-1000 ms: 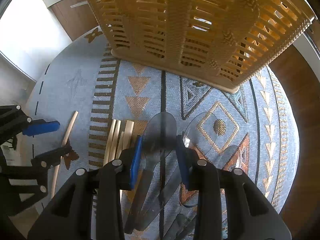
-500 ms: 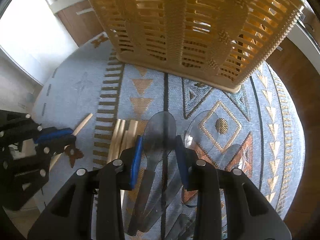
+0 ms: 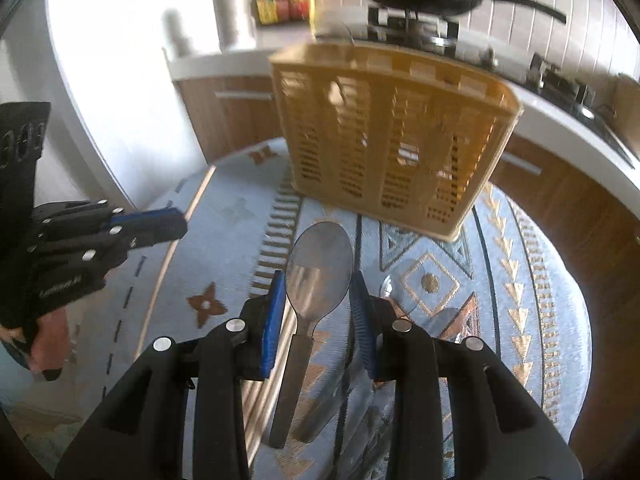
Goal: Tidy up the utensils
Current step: 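Carry chopstick in left tool and spoon in right tool into the basket, release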
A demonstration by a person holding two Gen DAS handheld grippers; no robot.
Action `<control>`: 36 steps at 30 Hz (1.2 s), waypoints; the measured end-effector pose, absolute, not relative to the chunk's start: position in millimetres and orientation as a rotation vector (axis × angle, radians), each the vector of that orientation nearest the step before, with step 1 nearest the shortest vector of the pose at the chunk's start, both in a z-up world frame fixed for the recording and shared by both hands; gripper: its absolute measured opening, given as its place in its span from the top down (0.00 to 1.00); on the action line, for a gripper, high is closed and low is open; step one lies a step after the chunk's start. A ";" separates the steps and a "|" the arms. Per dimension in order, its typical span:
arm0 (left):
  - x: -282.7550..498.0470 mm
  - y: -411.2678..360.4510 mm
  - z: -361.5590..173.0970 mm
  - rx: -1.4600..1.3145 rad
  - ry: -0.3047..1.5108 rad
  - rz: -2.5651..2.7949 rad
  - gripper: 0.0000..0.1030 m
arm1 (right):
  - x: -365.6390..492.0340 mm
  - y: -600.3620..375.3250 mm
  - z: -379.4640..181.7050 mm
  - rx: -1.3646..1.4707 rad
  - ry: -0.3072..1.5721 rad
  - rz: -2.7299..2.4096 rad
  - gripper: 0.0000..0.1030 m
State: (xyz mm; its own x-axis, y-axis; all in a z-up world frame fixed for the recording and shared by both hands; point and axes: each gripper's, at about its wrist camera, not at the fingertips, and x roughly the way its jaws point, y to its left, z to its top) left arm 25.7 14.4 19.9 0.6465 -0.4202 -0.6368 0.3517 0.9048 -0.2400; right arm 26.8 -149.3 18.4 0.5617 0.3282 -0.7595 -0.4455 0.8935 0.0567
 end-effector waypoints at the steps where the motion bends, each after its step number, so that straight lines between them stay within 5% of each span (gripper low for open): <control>1: 21.8 15.6 24.4 -0.106 0.723 -0.438 0.96 | 21.4 -150.2 21.8 -0.147 0.839 0.458 0.71; 22: -10.8 13.0 92.3 -0.215 0.315 -0.433 0.96 | -4.6 -175.7 76.7 0.033 0.559 0.473 0.71; 36: 46.5 -11.2 169.0 -0.246 0.026 -0.431 0.96 | 43.1 -203.5 166.7 0.088 0.284 0.258 0.71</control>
